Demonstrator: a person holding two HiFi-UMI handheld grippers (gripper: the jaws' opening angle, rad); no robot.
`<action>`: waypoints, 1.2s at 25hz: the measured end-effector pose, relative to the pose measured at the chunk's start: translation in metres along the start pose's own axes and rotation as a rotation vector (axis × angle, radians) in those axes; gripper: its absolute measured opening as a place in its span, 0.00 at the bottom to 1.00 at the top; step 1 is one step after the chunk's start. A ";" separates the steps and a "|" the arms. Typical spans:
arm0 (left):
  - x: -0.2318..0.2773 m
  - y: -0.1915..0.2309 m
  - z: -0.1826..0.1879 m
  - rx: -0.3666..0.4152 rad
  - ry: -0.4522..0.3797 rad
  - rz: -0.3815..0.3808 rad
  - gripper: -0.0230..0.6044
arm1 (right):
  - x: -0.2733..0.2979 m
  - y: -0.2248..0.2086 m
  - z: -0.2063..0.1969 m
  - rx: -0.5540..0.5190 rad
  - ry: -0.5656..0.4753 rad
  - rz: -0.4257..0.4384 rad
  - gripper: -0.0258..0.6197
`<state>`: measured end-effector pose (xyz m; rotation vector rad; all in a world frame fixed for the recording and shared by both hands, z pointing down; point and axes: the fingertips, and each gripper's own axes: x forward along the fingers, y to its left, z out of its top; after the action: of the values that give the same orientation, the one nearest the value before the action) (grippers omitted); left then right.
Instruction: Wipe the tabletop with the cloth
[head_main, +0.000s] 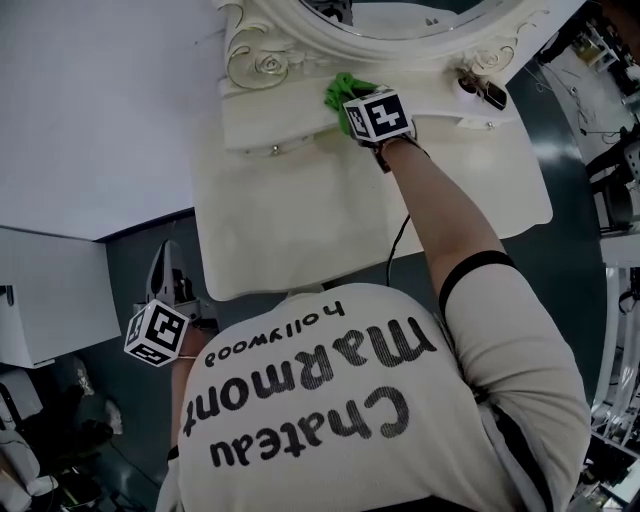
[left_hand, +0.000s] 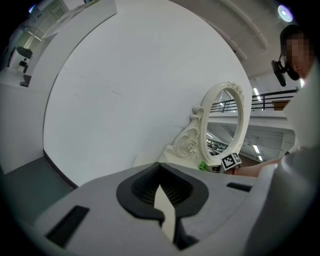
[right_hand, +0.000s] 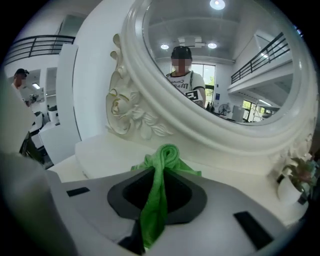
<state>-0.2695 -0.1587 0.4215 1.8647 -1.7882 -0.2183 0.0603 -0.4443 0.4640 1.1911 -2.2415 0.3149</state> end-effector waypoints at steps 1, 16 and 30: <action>-0.001 0.002 0.000 -0.001 -0.001 0.002 0.05 | -0.003 -0.011 -0.003 0.007 0.003 -0.022 0.15; 0.004 0.005 -0.003 -0.012 0.018 -0.003 0.05 | -0.046 -0.115 -0.041 0.127 0.046 -0.234 0.15; 0.013 0.011 -0.014 -0.046 0.041 -0.031 0.05 | -0.054 -0.004 0.051 0.137 -0.171 0.021 0.15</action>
<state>-0.2715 -0.1669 0.4418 1.8522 -1.7141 -0.2285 0.0685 -0.4326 0.3909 1.3099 -2.4137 0.3938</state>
